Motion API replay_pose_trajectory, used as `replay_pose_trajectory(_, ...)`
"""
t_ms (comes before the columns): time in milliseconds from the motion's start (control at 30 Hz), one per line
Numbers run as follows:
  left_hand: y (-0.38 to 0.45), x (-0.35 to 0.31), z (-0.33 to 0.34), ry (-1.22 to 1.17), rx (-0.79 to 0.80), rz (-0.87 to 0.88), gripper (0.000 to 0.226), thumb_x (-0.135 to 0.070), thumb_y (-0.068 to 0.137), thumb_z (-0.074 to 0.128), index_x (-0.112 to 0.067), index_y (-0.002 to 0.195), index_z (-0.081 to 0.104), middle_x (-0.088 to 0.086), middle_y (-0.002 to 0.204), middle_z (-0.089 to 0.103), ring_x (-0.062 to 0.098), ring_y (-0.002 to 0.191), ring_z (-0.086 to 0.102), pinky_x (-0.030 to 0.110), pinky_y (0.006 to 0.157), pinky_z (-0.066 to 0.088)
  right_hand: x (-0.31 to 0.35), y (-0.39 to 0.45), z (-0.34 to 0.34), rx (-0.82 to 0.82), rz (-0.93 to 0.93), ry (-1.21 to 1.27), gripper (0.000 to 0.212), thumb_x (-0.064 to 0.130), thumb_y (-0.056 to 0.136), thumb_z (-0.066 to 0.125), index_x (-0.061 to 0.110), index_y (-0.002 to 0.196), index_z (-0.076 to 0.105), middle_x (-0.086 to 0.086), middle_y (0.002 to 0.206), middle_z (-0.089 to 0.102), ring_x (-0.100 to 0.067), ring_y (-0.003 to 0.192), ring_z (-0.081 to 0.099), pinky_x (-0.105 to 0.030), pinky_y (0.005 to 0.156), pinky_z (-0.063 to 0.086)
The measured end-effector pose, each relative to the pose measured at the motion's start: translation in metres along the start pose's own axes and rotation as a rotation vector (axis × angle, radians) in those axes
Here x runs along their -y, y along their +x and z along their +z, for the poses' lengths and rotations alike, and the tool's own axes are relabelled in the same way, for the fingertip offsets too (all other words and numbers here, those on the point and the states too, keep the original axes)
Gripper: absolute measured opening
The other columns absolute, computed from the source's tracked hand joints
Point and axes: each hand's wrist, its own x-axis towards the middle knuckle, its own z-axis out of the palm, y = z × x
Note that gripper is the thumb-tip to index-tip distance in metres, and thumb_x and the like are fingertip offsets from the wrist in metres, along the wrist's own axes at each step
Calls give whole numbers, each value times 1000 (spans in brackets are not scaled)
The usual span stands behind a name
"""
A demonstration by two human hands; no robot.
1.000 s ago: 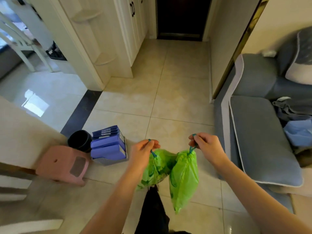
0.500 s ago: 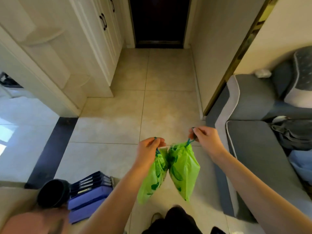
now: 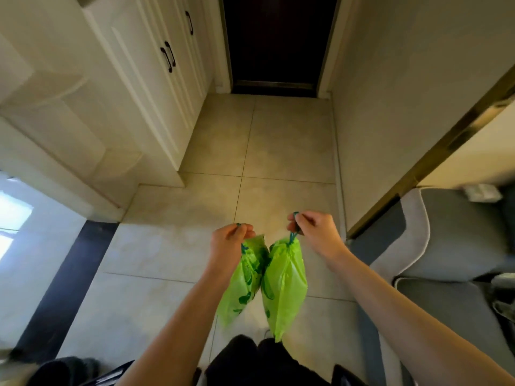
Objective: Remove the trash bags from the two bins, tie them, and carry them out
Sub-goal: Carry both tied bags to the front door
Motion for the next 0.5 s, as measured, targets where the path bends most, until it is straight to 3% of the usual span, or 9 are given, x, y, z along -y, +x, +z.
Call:
replay_pose_trajectory(67, 32, -16, 6, 14, -15, -5, 26, -7, 93, 53, -18, 77, 71, -1, 73, 71, 20, 81, 68, 32, 82, 53, 12, 38, -2, 2, -6, 1, 29, 6, 93, 52, 16, 72, 68, 6, 58, 69, -8, 62, 65, -39, 85, 55)
replay_pose_trajectory(167, 79, -40, 18, 25, -1, 5, 18, -15, 93, 57, -11, 97, 74, -4, 80, 73, 7, 82, 67, 14, 73, 49, 28, 97, -3, 27, -47, -28, 31, 4, 91, 55, 21, 67, 67, 11, 54, 70, -6, 60, 65, -43, 84, 55)
replay_pose_trajectory(267, 138, -61, 33, -11, 17, 4, 20, -18, 91, 61, -9, 104, 73, -4, 83, 75, 8, 84, 69, 22, 82, 52, 46, 158, -3, -1, -73, -79, 29, 6, 89, 57, 23, 67, 66, 12, 54, 69, -3, 58, 65, -37, 78, 54)
replay_pose_trajectory(367, 203, -85, 47, -45, 48, 16, 13, -18, 90, 63, -18, 92, 76, -1, 76, 75, 15, 84, 71, 33, 88, 54, 70, 222, -2, -31, -95, -85, 28, 6, 91, 56, 22, 69, 64, 6, 60, 68, -2, 57, 64, -31, 73, 54)
replay_pose_trajectory(500, 287, -124, 61, -14, 91, 46, 23, -15, 89, 61, -23, 72, 75, -1, 64, 70, 16, 69, 65, 33, 76, 52, 107, 302, 5, -63, -113, -57, 21, 5, 93, 52, 11, 75, 63, -3, 66, 65, -2, 52, 58, -25, 62, 51)
